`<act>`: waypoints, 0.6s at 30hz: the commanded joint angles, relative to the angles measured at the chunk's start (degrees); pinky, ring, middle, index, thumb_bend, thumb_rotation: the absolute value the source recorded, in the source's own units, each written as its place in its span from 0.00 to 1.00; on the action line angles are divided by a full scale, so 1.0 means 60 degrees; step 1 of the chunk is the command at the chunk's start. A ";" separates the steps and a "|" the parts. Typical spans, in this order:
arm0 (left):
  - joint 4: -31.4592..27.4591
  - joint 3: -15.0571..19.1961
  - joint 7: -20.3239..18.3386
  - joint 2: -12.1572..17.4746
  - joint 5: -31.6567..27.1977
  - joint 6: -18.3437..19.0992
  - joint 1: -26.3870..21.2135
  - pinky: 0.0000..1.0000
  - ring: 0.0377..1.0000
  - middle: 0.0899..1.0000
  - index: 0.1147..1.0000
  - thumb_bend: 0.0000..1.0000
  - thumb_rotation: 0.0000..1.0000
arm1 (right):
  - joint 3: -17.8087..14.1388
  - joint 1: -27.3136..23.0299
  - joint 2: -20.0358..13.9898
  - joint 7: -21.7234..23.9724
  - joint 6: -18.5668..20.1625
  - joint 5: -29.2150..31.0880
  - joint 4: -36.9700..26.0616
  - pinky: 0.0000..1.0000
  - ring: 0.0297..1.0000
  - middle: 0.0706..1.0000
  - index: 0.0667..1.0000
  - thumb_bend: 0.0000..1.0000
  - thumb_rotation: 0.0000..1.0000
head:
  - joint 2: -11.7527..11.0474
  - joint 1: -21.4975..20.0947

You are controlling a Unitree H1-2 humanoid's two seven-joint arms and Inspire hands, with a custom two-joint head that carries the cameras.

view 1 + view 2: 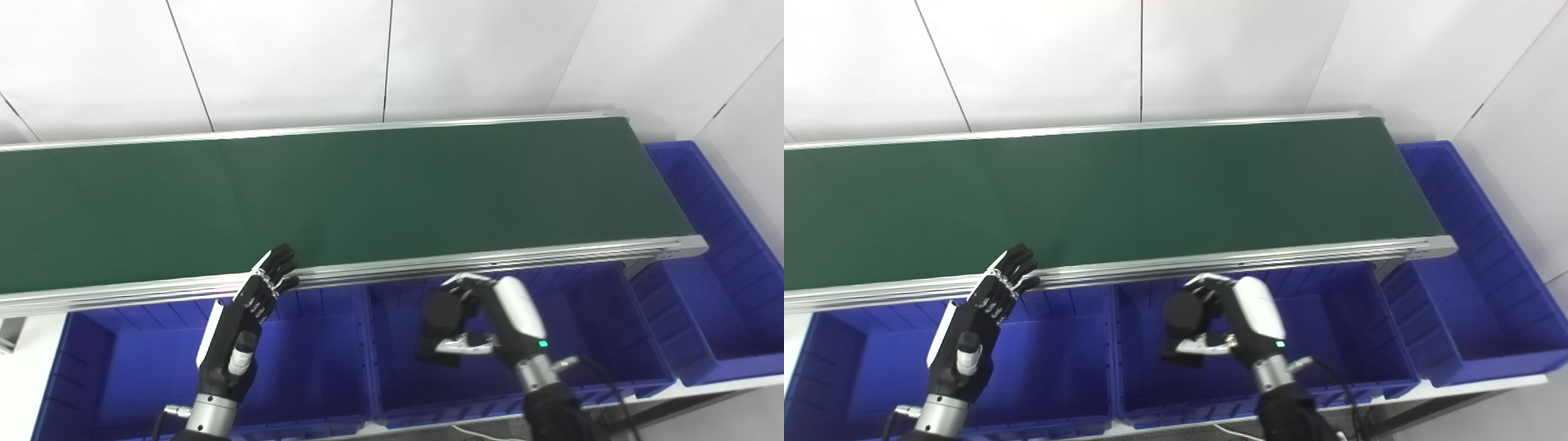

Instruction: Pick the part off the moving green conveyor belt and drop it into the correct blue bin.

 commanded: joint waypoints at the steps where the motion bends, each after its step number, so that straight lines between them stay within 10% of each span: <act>1: -0.0313 0.0006 -0.0187 -0.0025 -0.0017 -0.0289 -0.0025 0.84 0.89 0.90 0.87 0.94 0.92 | 0.0124 -0.0260 -0.0002 -0.0364 -0.0230 -0.0176 0.0100 0.34 0.37 0.45 0.50 0.51 0.00 | -0.0006 0.0020; 18: -0.0420 -0.0060 -0.0059 -0.0052 0.0304 -0.0289 0.0020 0.83 0.90 0.90 0.85 0.95 0.94 | 0.1390 -0.1212 -0.0390 -0.1845 -0.0269 -0.1245 0.3102 0.31 0.36 0.43 0.51 0.51 0.00 | -0.0066 0.0166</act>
